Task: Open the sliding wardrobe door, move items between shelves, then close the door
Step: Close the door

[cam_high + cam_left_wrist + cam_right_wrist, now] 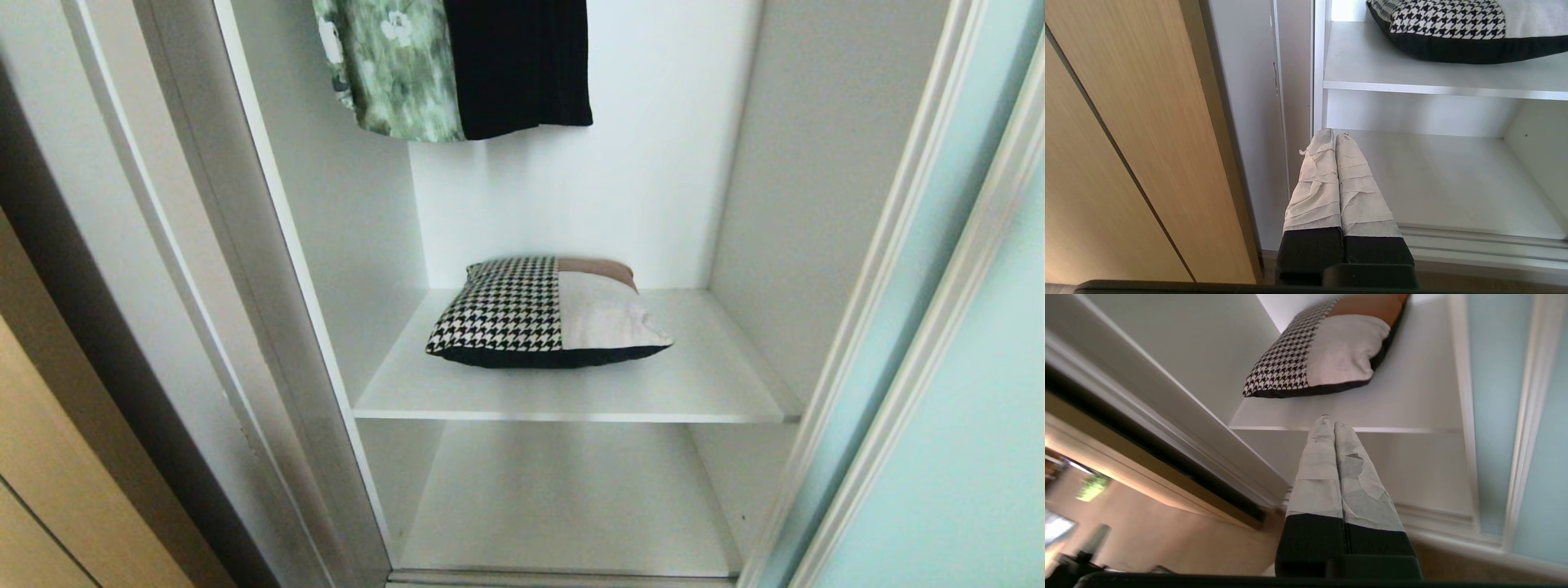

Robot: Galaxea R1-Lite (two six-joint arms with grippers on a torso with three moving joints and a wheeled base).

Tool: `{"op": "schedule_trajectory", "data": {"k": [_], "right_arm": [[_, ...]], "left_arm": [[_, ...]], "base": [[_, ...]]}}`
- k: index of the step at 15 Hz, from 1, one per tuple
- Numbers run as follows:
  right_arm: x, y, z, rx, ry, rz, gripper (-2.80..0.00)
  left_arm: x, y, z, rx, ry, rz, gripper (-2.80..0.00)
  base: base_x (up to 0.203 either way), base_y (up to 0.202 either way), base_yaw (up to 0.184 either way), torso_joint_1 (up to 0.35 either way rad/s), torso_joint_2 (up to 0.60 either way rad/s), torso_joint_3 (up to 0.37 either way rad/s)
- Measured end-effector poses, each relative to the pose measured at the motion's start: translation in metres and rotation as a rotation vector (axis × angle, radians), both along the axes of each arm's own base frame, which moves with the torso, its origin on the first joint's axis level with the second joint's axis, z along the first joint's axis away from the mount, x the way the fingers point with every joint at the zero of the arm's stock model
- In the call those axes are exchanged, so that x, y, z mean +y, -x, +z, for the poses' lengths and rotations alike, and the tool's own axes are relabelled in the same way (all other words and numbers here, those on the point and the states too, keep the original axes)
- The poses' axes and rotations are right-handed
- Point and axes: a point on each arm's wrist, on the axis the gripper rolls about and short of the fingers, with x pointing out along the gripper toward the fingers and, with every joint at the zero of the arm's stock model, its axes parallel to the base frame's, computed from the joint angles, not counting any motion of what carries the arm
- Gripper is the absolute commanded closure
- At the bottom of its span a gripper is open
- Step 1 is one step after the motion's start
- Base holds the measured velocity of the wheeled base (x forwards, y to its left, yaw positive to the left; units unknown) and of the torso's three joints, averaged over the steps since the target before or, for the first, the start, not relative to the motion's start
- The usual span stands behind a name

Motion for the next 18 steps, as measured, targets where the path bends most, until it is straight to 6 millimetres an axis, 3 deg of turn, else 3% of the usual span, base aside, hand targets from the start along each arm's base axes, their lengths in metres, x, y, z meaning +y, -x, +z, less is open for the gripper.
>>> {"op": "schedule_trajectory", "data": {"k": [7, 12, 18], "right_arm": [[-0.040, -0.026, 0.011, 0.026, -0.033, -0.082, 0.00], [-0.063, -0.045, 0.003, 0.078, -0.086, -0.093, 0.00], [-0.075, -0.089, -0.007, 0.176, -0.125, -0.091, 0.00]], "left_arm": [[0.000, 0.000, 0.000, 0.000, 0.000, -0.001, 0.00], [0.000, 0.000, 0.000, 0.000, 0.000, -0.001, 0.00], [0.000, 0.000, 0.000, 0.000, 0.000, -0.001, 0.00]], "base": [[0.000, 0.000, 0.000, 0.000, 0.00, 0.000], [0.000, 0.000, 0.000, 0.000, 0.00, 0.000], [0.000, 0.000, 0.000, 0.000, 0.00, 0.000]]}}
